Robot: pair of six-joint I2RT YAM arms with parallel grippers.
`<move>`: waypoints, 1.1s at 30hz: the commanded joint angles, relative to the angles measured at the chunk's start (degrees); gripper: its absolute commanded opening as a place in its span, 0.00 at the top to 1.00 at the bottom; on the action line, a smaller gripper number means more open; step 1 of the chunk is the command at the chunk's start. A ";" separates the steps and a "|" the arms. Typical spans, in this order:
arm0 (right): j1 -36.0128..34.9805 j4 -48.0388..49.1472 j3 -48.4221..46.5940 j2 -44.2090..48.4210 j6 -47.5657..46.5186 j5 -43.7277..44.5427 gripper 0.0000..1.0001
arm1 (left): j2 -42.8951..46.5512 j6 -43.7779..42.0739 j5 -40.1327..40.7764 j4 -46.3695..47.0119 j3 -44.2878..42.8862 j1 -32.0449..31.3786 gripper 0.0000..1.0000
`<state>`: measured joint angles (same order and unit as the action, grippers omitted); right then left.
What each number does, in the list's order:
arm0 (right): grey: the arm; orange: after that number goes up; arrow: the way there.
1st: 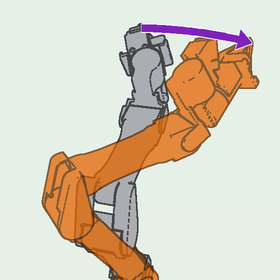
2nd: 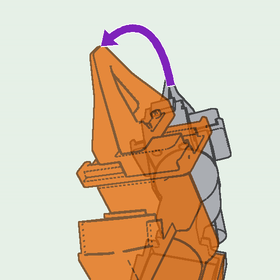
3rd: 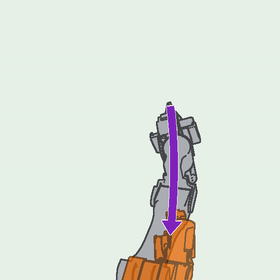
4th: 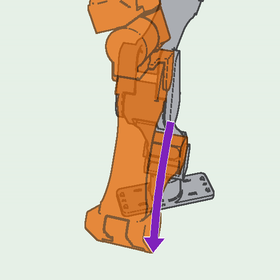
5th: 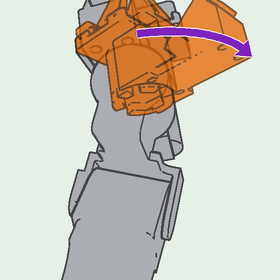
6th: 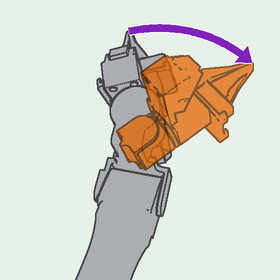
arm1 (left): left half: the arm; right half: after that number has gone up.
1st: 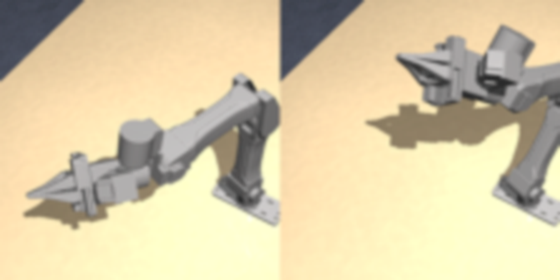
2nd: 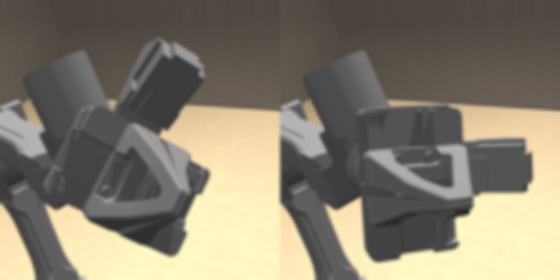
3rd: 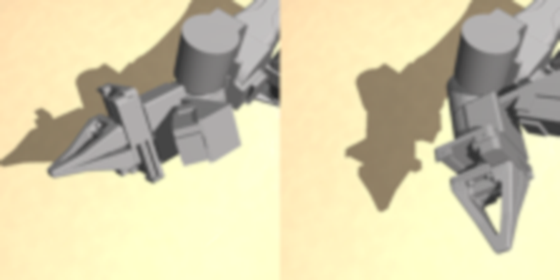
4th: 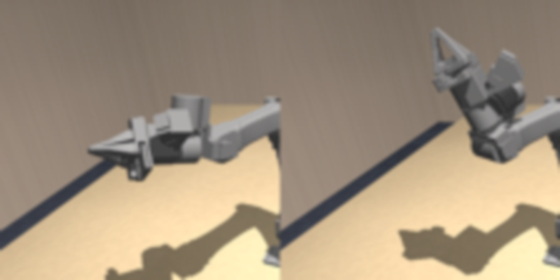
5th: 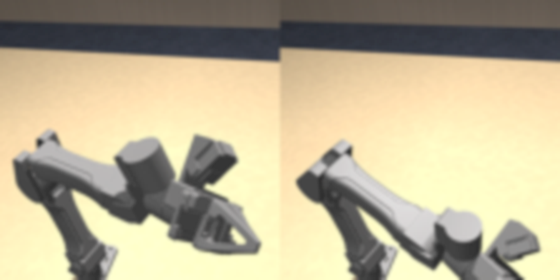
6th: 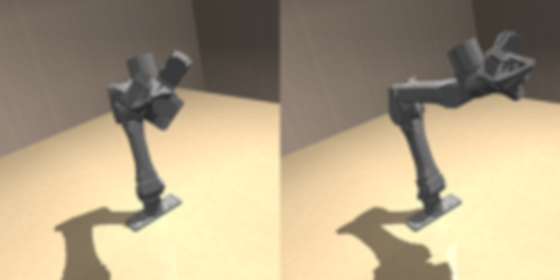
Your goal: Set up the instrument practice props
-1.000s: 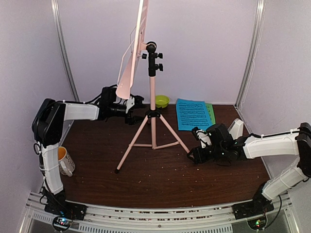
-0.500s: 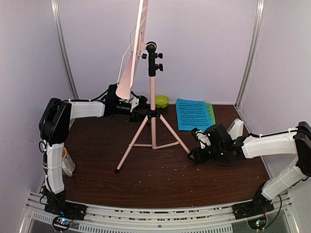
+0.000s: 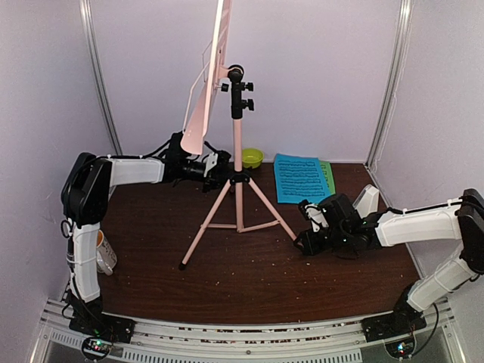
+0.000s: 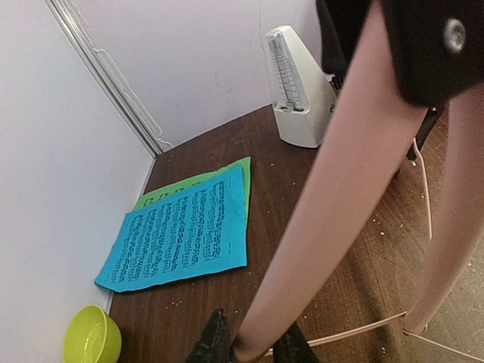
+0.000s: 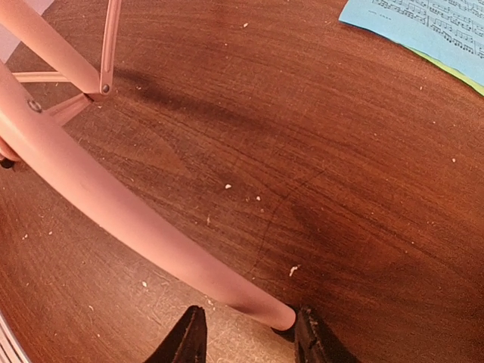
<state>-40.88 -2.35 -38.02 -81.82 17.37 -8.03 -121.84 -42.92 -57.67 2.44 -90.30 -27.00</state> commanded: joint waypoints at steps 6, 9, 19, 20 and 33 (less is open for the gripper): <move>-0.21 -2.28 -1.43 2.32 -0.14 1.81 0.59 | 4.26 4.70 2.76 4.18 3.67 0.54 0.90; -0.18 -2.77 -1.40 3.17 -0.15 1.87 0.59 | 7.21 8.72 4.59 10.96 9.12 1.75 0.92; -0.18 -2.20 -1.82 4.65 0.12 2.08 0.59 | 14.78 15.28 17.71 17.23 18.41 2.87 1.00; -0.23 -2.15 -1.86 4.63 0.05 2.16 0.59 | 15.83 16.52 20.19 18.73 19.99 2.90 1.00; -0.25 -0.74 -4.41 2.41 -0.69 1.33 0.60 | 28.64 26.74 46.86 28.02 37.73 3.09 1.00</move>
<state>-40.91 -4.38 -40.29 -78.52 17.06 -7.20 -97.71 -25.78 -22.74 24.91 -55.07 -25.10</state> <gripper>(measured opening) 0.395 0.146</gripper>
